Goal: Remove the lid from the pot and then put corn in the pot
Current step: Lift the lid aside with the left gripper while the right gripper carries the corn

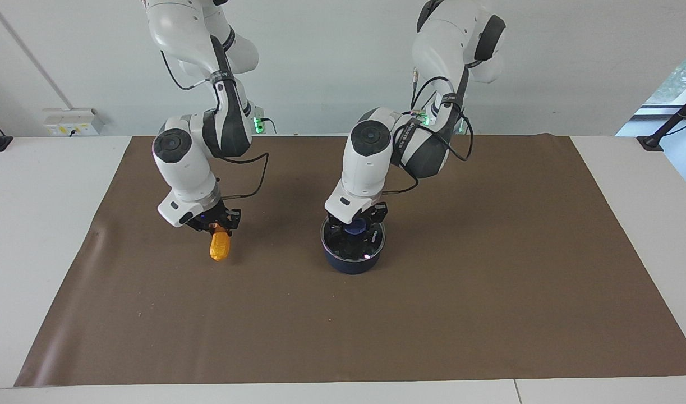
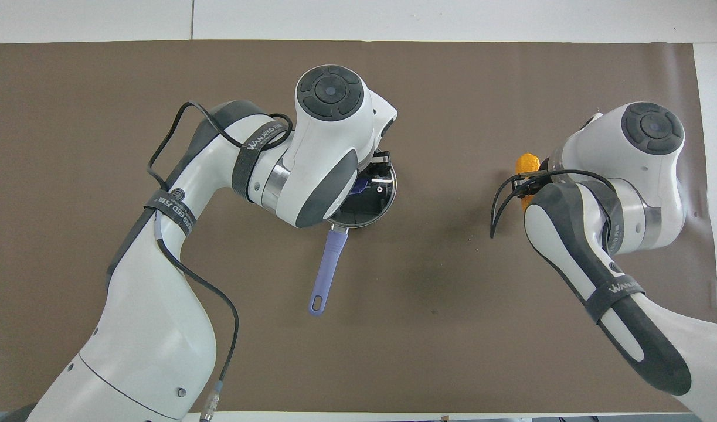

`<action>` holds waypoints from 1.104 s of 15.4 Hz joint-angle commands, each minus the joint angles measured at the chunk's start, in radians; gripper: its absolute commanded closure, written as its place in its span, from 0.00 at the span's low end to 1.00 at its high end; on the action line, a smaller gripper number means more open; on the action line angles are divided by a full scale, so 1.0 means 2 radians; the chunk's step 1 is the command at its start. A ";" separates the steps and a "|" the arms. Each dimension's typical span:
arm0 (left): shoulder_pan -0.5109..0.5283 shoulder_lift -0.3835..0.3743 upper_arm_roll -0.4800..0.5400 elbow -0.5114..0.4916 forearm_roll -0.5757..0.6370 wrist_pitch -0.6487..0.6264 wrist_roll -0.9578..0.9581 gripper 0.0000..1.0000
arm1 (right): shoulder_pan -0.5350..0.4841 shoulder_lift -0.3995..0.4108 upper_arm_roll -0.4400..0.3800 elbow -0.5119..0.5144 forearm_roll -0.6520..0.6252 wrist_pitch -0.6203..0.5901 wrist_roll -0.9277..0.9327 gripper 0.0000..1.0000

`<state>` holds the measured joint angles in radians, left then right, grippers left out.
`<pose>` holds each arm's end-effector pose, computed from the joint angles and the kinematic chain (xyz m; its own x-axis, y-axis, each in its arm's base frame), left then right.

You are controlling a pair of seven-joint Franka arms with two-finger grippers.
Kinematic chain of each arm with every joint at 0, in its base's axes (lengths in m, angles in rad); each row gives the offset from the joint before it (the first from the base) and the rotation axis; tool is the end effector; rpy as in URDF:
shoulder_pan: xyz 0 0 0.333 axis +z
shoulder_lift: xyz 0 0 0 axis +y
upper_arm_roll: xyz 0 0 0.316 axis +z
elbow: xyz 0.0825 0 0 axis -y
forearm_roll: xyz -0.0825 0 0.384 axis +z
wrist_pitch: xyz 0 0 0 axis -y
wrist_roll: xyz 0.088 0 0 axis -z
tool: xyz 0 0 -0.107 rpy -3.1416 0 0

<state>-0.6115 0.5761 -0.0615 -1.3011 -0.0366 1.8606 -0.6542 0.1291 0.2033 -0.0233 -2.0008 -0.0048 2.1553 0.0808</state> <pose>0.5660 -0.4425 0.4082 0.9985 0.0004 -0.0545 0.0028 -0.9990 0.0443 0.5823 0.0620 0.3539 0.9985 0.0278 -0.0479 0.0284 -0.9995 0.0125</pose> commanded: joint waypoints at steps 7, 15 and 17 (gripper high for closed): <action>-0.002 -0.022 0.005 -0.011 0.005 -0.009 -0.008 1.00 | 0.001 0.002 0.003 0.010 0.008 -0.008 0.022 1.00; 0.050 -0.088 0.008 -0.008 -0.007 -0.068 0.015 1.00 | 0.030 0.003 0.019 0.064 0.023 -0.044 0.031 1.00; 0.089 -0.099 0.008 -0.011 -0.007 -0.105 0.073 1.00 | 0.049 0.023 0.021 0.127 0.025 -0.080 0.068 1.00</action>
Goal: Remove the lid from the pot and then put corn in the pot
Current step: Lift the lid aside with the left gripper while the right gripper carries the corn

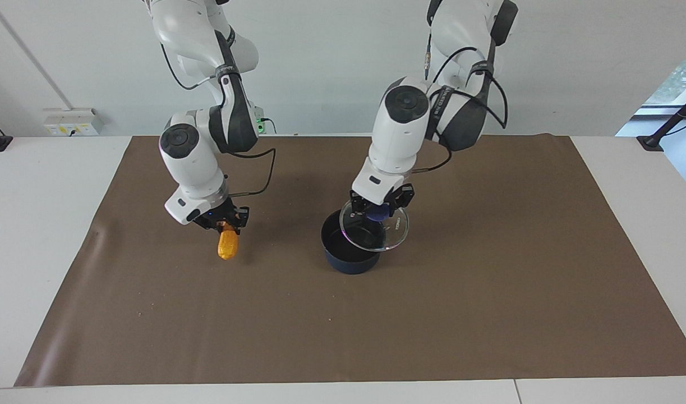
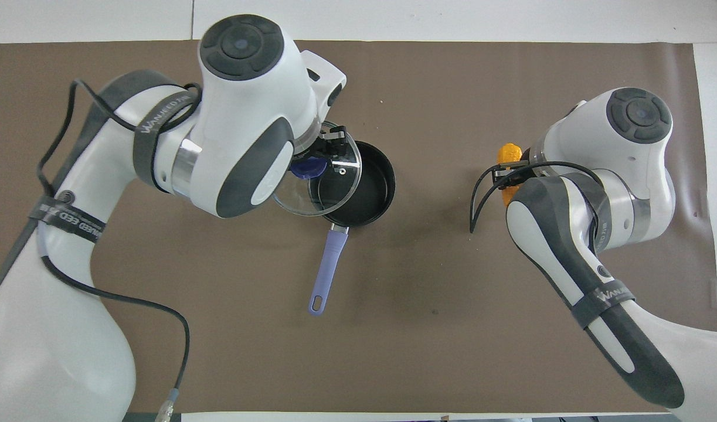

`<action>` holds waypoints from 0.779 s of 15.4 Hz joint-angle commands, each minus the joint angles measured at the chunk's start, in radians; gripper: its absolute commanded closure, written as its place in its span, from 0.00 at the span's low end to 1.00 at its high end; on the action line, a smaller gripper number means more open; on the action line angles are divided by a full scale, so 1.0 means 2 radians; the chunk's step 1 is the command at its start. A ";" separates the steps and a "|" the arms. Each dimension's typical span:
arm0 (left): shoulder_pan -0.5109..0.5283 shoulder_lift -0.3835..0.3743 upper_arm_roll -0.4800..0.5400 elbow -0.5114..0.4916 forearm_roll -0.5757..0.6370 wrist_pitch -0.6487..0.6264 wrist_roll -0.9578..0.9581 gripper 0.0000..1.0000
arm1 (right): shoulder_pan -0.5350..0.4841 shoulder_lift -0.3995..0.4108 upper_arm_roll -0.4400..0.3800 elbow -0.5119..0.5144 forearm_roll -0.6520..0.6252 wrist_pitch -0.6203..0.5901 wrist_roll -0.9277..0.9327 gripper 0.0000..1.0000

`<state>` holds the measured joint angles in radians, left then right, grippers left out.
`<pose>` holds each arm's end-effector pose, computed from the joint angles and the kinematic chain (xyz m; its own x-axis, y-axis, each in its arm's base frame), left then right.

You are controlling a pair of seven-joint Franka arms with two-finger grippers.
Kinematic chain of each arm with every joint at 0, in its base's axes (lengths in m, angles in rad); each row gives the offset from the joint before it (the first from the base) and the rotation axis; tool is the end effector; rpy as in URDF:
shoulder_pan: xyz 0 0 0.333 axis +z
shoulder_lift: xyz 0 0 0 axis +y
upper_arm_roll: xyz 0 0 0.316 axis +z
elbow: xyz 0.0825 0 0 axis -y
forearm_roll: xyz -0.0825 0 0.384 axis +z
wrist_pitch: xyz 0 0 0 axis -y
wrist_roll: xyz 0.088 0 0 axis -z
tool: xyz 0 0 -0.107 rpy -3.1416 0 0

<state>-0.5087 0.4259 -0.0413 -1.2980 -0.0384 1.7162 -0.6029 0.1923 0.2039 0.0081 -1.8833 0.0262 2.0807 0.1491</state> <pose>0.5849 -0.3564 0.5023 0.9974 0.0614 -0.0374 0.0629 -0.9972 0.0410 0.5944 0.1219 0.4003 0.9992 0.0384 -0.0102 0.0381 -0.9990 -0.0232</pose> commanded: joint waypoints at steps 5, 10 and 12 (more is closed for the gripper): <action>0.191 -0.058 -0.002 -0.099 -0.007 -0.009 0.233 1.00 | 0.114 0.101 0.006 0.213 0.026 -0.085 0.170 1.00; 0.291 -0.104 -0.001 -0.231 -0.006 0.104 0.367 1.00 | 0.183 0.168 0.006 0.259 -0.009 -0.041 0.220 1.00; 0.305 -0.113 0.001 -0.270 -0.006 0.137 0.383 1.00 | 0.195 0.162 0.006 0.237 -0.009 -0.034 0.228 1.00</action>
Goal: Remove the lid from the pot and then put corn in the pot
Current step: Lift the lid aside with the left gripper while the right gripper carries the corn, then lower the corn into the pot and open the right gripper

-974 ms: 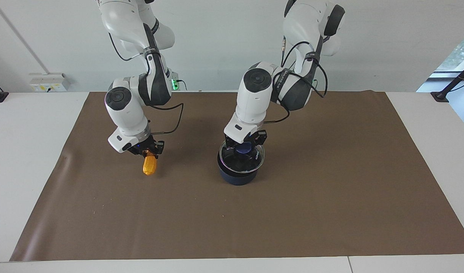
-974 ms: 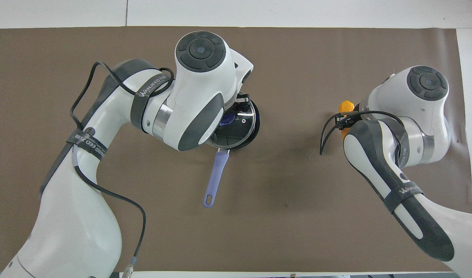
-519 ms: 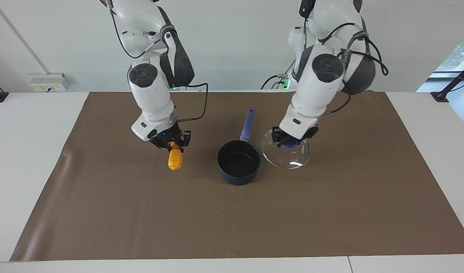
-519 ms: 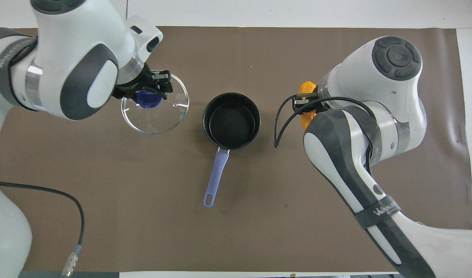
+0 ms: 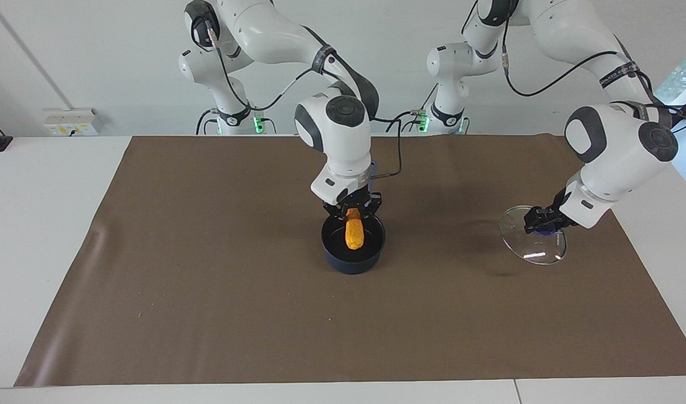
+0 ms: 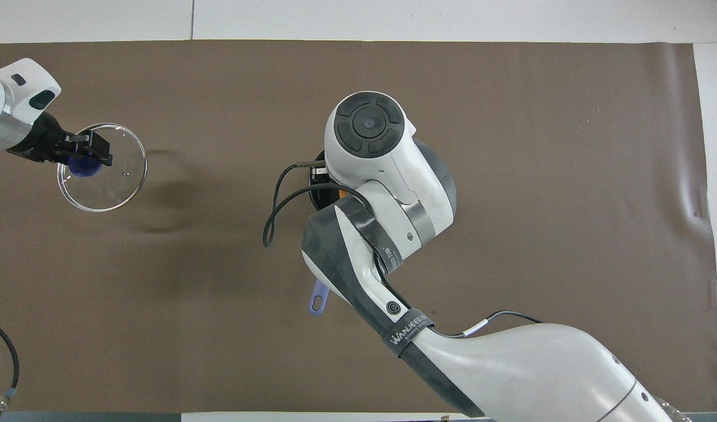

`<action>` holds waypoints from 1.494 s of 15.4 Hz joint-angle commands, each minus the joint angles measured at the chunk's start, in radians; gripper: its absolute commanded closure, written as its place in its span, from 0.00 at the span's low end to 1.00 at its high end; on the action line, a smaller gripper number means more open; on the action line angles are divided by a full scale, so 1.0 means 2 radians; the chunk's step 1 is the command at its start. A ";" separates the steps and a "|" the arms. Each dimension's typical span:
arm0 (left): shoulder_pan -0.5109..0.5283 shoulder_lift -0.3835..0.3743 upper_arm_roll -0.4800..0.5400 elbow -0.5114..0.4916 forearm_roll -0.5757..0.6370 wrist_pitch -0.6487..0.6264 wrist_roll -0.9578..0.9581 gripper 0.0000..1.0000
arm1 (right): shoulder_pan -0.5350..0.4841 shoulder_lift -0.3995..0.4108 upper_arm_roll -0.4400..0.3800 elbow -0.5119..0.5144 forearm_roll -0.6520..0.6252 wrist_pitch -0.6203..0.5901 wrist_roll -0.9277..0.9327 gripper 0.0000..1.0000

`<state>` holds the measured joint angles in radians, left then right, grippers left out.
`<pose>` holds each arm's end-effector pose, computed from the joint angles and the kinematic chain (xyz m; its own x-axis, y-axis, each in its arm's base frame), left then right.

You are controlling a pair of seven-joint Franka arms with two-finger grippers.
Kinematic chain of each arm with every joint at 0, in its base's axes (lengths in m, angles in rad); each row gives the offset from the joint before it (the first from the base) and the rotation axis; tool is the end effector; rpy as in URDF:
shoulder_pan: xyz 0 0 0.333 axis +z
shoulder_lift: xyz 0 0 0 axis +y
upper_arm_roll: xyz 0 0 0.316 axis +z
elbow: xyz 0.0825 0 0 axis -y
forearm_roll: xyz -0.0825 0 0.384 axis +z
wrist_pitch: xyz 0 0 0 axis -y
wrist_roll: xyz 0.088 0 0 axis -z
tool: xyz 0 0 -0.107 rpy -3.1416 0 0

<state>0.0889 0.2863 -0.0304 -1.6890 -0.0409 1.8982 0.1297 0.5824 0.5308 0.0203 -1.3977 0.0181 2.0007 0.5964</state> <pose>0.6324 0.0356 0.4243 0.9958 -0.0574 -0.0706 -0.0536 -0.9970 0.0558 0.5901 0.4041 0.4063 0.9990 -0.0052 0.0443 -0.0024 -0.9980 -0.0630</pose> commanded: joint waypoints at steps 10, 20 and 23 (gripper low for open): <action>0.025 -0.045 -0.003 -0.152 -0.004 0.128 0.013 1.00 | 0.000 -0.040 0.000 -0.128 -0.004 0.106 0.011 1.00; 0.026 -0.043 -0.003 -0.181 -0.004 0.152 0.014 1.00 | -0.020 -0.041 -0.008 0.003 -0.043 -0.042 0.005 0.00; 0.025 -0.043 -0.003 -0.181 -0.004 0.152 0.014 0.00 | -0.080 -0.096 -0.003 0.004 -0.050 -0.110 -0.061 0.00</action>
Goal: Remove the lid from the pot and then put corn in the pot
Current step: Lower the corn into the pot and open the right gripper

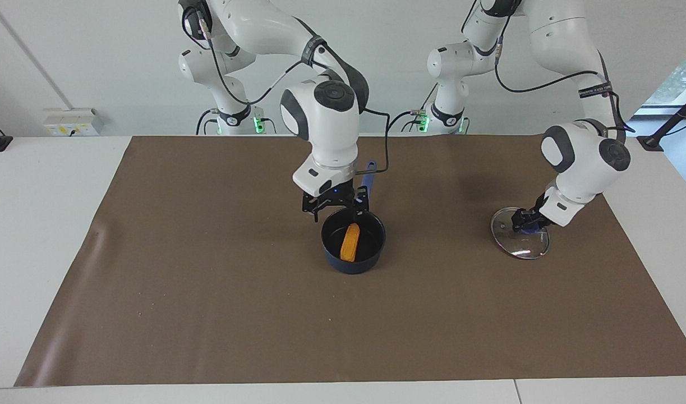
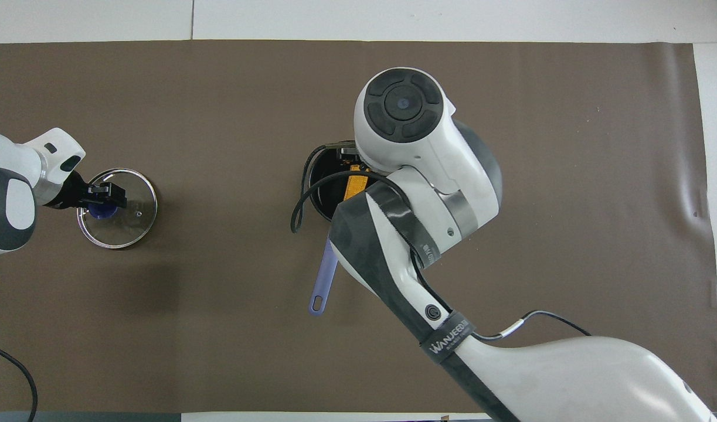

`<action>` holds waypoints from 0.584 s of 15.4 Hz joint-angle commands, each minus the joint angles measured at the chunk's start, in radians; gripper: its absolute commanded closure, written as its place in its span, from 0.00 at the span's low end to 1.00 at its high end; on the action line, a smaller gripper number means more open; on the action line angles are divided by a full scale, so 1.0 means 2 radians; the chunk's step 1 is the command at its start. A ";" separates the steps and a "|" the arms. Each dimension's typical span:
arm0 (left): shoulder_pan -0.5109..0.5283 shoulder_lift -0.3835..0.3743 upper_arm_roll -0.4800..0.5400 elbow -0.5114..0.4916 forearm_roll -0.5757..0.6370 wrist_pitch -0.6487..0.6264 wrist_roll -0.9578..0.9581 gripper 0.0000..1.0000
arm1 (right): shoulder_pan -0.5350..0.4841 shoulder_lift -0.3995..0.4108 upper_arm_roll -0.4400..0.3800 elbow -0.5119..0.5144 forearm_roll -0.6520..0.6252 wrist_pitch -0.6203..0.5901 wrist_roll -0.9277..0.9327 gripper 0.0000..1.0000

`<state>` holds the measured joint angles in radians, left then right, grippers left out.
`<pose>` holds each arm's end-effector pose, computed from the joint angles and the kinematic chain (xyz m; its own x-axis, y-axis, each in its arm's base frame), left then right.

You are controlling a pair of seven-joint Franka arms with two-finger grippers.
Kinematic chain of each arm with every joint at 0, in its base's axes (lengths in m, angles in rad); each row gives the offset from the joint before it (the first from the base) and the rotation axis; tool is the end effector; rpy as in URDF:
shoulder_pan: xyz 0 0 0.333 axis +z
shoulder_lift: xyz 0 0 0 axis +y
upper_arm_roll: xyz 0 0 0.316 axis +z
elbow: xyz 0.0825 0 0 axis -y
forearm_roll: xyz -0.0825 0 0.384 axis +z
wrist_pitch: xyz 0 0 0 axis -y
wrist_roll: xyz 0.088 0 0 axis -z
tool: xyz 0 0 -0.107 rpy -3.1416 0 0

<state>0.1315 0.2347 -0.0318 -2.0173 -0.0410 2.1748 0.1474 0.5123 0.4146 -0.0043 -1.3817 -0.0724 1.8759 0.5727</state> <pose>0.5807 0.0570 0.3301 0.9972 -0.0242 -0.0709 -0.0207 -0.9985 0.0502 0.6069 0.3322 0.4841 0.9935 -0.0440 0.1053 -0.0462 -0.9988 0.0181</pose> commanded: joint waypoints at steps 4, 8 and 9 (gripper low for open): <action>-0.001 -0.018 -0.003 0.010 -0.003 -0.004 0.005 0.00 | -0.124 -0.094 0.006 0.046 -0.007 -0.162 -0.166 0.00; -0.037 -0.022 -0.003 0.096 0.010 -0.093 -0.015 0.00 | -0.201 -0.154 -0.002 -0.008 -0.011 -0.225 -0.292 0.00; -0.039 -0.024 -0.005 0.124 0.022 -0.129 -0.040 0.00 | -0.217 -0.167 -0.002 -0.027 -0.011 -0.225 -0.296 0.00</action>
<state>0.0836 0.1965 -0.0438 -1.8700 -0.0366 2.0450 0.1307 0.1318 0.1275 -0.0168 -1.3238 -0.0785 1.4151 0.0268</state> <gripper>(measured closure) 0.000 0.000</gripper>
